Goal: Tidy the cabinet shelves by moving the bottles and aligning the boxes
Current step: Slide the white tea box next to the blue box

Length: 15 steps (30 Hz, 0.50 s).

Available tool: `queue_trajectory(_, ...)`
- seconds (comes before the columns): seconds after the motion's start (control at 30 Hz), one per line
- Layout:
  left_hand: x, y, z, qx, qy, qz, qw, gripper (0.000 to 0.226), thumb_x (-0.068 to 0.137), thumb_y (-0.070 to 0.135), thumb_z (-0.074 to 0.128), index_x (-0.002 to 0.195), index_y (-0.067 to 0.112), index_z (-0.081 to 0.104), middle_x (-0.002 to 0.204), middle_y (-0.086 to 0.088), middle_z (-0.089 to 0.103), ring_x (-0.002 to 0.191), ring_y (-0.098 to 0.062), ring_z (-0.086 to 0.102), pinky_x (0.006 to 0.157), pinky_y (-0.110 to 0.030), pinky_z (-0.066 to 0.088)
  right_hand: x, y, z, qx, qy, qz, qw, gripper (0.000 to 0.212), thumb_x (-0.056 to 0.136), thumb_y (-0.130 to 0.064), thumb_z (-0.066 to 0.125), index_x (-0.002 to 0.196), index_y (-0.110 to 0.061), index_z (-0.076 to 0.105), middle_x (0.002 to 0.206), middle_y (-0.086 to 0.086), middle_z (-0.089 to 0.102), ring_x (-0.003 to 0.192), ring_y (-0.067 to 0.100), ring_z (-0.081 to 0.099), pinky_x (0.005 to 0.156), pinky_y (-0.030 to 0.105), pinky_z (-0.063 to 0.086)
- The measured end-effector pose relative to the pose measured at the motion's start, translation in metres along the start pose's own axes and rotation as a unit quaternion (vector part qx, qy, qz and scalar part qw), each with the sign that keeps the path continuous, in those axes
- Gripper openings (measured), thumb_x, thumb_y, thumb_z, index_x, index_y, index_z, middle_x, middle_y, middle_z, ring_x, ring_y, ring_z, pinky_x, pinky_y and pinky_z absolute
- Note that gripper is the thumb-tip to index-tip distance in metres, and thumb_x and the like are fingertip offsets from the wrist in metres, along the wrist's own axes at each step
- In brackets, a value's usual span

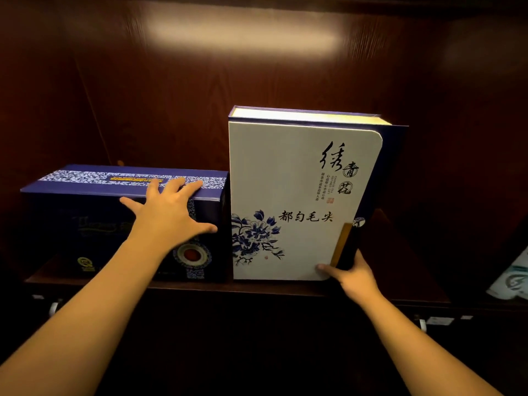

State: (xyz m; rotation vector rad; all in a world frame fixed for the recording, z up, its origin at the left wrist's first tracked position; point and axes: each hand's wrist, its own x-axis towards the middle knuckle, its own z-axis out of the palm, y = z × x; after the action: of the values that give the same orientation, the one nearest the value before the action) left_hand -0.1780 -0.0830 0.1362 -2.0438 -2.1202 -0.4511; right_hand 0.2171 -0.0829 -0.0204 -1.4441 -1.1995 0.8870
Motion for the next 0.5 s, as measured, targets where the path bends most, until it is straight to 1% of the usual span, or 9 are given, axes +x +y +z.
queue_trajectory(0.07,0.002,0.003,0.002,-0.003,0.014,-0.003,1.0,0.111,0.053,0.092,0.061,0.15,0.049,0.03,0.161,0.01,0.03,0.15,-0.036,0.014,0.097,-0.088,0.013,-0.001,0.003,0.0,0.002,0.006,-0.001,1.0,0.076,0.049,-0.047,0.097,0.111,-0.051,0.053,0.109,-0.021,0.066,0.098,-0.001,0.061,0.086,0.029,0.048)
queue_trajectory(0.17,0.003,0.005,0.005,-0.01,0.039,0.004,0.999,0.108,0.056,0.089,0.063,0.15,0.047,0.033,0.16,0.008,0.033,0.149,-0.038,0.016,0.096,-0.089,0.012,-0.003,0.004,0.0,0.007,0.009,-0.004,1.0,0.076,0.05,-0.048,0.097,0.112,-0.052,0.054,0.108,-0.023,0.068,0.098,-0.002,0.062,0.083,0.025,0.049)
queue_trajectory(0.23,0.003,0.006,0.007,-0.013,0.049,0.01,0.999,0.107,0.058,0.088,0.063,0.151,0.045,0.034,0.16,0.007,0.033,0.149,-0.038,0.016,0.096,-0.089,0.012,-0.004,0.004,0.001,0.011,0.01,-0.005,1.0,0.079,0.049,-0.048,0.097,0.117,-0.048,0.055,0.11,-0.02,0.068,0.101,0.0,0.063,0.086,0.028,0.05)
queue_trajectory(0.33,0.005,0.009,0.007,-0.018,0.047,0.013,0.999,0.106,0.058,0.088,0.061,0.152,0.045,0.034,0.16,0.008,0.033,0.15,-0.037,0.015,0.096,-0.089,0.011,-0.004,0.005,0.005,0.01,0.014,-0.005,1.0,0.083,0.046,-0.052,0.096,0.118,-0.046,0.056,0.11,-0.018,0.07,0.102,0.003,0.064,0.088,0.031,0.051)
queue_trajectory(0.43,0.007,0.008,0.006,-0.025,0.04,0.019,0.999,0.108,0.055,0.09,0.058,0.151,0.046,0.036,0.16,0.011,0.034,0.151,-0.035,0.015,0.097,-0.089,0.01,-0.006,0.007,0.012,0.004,0.022,-0.011,1.0,0.081,0.041,-0.062,0.094,0.112,-0.051,0.057,0.105,-0.022,0.071,0.099,-0.001,0.065,0.083,0.026,0.051)
queue_trajectory(0.5,0.007,0.006,0.005,-0.029,0.038,0.024,0.999,0.108,0.054,0.09,0.056,0.151,0.045,0.037,0.16,0.012,0.034,0.151,-0.034,0.015,0.097,-0.089,0.01,-0.006,0.007,0.016,0.003,0.027,-0.015,1.0,0.077,0.04,-0.065,0.093,0.108,-0.054,0.058,0.103,-0.025,0.071,0.097,-0.002,0.065,0.081,0.025,0.051)
